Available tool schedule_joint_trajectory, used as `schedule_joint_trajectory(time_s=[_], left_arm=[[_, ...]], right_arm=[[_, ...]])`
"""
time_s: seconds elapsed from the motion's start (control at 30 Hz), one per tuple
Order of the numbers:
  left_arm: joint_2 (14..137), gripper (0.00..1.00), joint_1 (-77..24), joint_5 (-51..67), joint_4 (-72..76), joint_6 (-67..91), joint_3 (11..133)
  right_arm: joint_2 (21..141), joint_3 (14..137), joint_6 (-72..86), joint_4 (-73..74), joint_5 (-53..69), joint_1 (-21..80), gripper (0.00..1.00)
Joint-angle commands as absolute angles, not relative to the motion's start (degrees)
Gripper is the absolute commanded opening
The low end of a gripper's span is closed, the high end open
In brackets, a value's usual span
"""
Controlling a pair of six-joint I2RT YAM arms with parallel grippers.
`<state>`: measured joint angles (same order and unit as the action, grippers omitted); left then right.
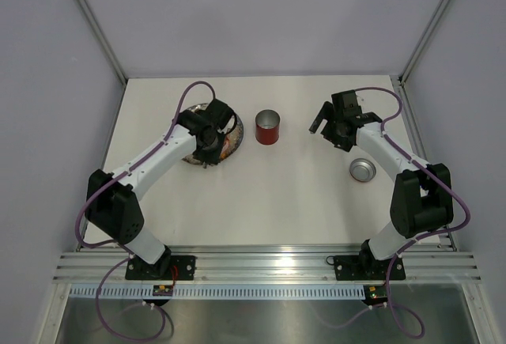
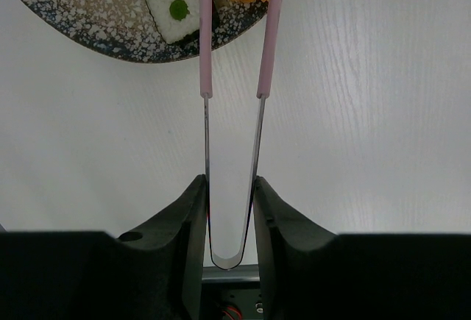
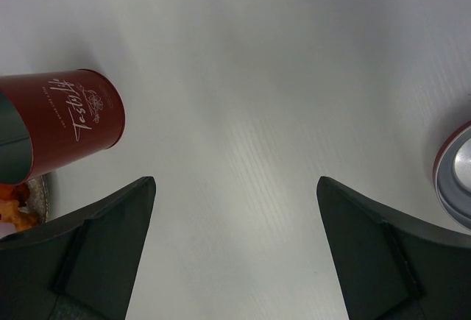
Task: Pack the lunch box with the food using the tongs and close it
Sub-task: Pick up the fake food from the plate.
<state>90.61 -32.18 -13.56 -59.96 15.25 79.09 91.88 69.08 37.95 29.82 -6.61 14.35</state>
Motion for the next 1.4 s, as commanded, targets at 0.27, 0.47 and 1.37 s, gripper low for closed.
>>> schedule_joint_trajectory(time_s=[0.27,0.47,1.37], left_arm=[[89.1,0.31,-32.3,-13.4,-57.9,15.5,77.8],[88.8,0.31,-32.3,-13.8,-59.5,13.9,79.0],[86.7,0.33,-32.2,-13.5,-58.4,14.8,76.4]], right_arm=[[89.8,68.2,38.1,28.7,-6.9,14.6,1.00],[89.6,68.2,37.8,28.7,-6.9,14.7,1.00],[89.6,67.6,38.0,28.0,-4.7,14.7,1.00]])
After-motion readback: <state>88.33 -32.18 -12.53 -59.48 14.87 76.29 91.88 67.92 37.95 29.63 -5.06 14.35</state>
